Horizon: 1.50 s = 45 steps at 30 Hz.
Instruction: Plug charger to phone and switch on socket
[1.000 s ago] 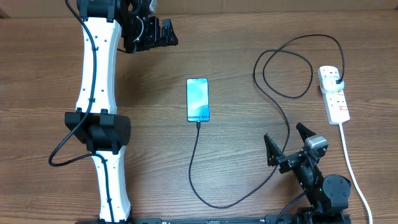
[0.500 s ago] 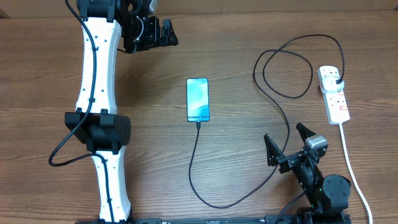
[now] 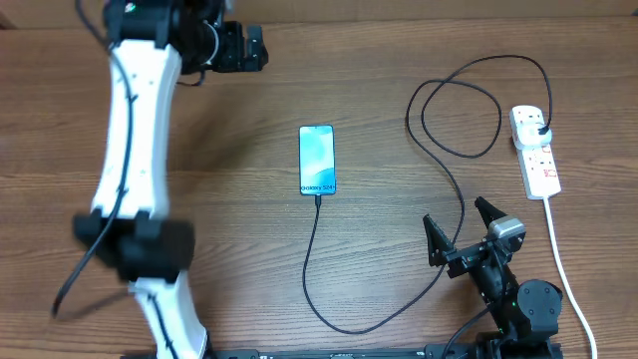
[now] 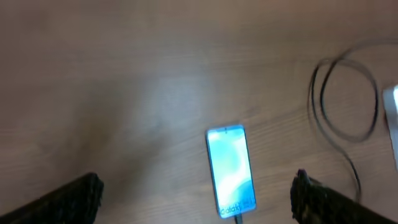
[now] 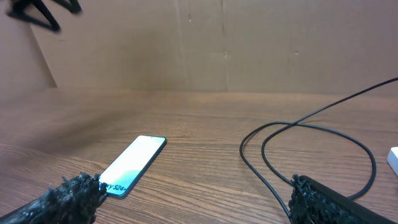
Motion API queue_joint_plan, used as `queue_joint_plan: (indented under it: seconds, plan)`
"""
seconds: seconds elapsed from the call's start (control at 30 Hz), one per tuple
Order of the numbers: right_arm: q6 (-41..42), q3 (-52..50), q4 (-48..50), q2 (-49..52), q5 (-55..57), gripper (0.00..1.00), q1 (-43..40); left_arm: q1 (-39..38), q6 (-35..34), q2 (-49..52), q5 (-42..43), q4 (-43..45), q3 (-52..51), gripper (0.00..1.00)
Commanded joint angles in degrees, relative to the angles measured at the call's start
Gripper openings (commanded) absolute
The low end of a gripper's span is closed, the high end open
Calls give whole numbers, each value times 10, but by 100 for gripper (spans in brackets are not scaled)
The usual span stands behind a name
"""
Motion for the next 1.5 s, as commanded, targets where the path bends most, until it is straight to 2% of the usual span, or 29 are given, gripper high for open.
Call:
queue_joint_plan:
  seconds: [0.0,0.3,0.37,0.77,0.8,1.13,1.47]
  plan:
    - [2,-2,5,-7,-3,100,4,-1,6,-140,-52,81,-126,100]
    - [2,-2,5,-7,-3,100,4,-1,6,-398,-109,327,-466,100]
    - [2,-2,5,-7,-3,100,4,1,6,-471,-122,395,-570,100]
    - [2,-2,5,-7,-3,100,4,52,6,-751,-128,596,-942,100]
    - [2,-2,5,-7,-3,100,4,56,6,-795,-129,627,-998,99]
    - [2,-2,5,-7,-3,100,4,57,11,-970,-148,744,-1200,100]
    - [2,-2,5,-7,-3,100,4,57,28,-1105,-165,763,-1300,100]
